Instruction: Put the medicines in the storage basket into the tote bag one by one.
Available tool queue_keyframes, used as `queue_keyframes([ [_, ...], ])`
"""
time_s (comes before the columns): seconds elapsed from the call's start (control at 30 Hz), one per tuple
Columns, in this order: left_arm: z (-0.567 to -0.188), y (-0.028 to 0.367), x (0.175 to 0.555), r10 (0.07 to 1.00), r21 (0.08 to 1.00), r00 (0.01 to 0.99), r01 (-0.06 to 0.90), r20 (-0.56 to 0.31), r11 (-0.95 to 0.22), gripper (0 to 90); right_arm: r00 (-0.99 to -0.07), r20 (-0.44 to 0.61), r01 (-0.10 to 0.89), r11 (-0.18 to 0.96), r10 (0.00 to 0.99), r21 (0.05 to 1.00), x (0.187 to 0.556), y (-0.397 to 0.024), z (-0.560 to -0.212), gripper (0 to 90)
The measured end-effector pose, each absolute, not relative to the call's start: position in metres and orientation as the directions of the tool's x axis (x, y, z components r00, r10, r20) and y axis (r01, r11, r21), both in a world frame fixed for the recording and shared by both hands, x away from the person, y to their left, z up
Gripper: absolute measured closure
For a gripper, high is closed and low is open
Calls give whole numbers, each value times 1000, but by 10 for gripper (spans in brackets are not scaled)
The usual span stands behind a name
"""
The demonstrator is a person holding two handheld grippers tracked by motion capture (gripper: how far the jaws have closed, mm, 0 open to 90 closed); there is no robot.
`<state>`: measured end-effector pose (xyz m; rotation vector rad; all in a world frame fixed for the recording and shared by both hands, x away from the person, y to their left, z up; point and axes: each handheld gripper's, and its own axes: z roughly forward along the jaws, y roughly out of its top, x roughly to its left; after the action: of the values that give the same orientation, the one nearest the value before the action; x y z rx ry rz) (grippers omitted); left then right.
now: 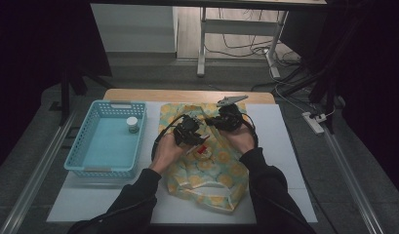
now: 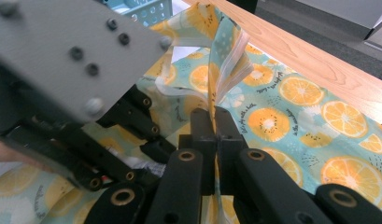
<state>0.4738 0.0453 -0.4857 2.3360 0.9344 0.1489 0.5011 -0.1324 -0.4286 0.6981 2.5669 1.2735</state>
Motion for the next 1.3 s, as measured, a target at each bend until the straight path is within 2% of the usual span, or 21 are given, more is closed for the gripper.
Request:
queue_keyframes([
  [0.47,-492,44,483,682,582,716,622,-152,-523,709,-870,37,328,522,491,788,501,-131,-432,897],
  [1.3,-468,67,465,625,634,756,583,-195,-508,394,-870,50,334,511,491,792,501,-132,-429,897],
])
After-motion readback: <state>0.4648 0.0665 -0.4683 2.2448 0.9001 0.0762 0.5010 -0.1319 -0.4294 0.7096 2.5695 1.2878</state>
